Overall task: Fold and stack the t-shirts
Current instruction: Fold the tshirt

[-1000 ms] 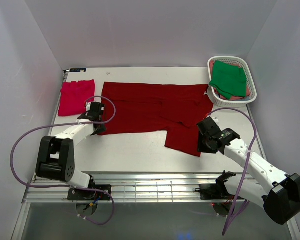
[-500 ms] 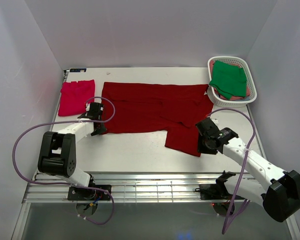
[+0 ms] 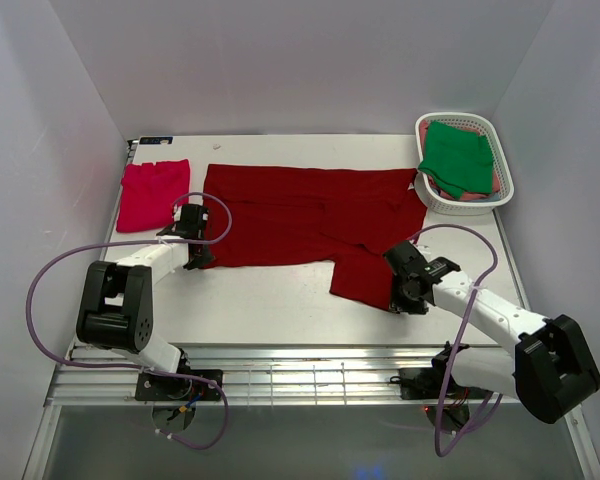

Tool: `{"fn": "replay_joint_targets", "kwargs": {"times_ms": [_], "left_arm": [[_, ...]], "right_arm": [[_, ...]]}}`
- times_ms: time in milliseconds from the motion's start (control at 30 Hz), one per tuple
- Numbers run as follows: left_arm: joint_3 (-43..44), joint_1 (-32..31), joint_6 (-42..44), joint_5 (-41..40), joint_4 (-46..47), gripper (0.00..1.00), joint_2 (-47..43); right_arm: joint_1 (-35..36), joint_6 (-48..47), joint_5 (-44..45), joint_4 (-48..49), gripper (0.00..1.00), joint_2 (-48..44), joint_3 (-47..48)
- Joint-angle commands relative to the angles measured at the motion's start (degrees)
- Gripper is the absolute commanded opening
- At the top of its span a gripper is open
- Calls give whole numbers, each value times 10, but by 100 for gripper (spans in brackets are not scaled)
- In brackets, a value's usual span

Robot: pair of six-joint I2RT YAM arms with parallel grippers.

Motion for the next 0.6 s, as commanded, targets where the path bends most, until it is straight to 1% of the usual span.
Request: {"fn": "replay_joint_targets", "kwargs": {"times_ms": [0, 433, 500, 533, 567], "left_arm": [[-4, 3, 6, -9, -23, 22, 17], [-2, 3, 8, -12, -28, 22, 21], [-1, 3, 8, -11, -28, 22, 21], [-2, 3, 8, -11, -28, 22, 21], [0, 3, 9, -10, -28, 21, 21]], "right_arm": [[3, 8, 4, 42, 44, 3, 0], [4, 8, 11, 71, 43, 70, -10], [3, 8, 13, 73, 41, 71, -16], [3, 8, 15, 74, 34, 72, -18], [4, 7, 15, 74, 29, 72, -22]]}}
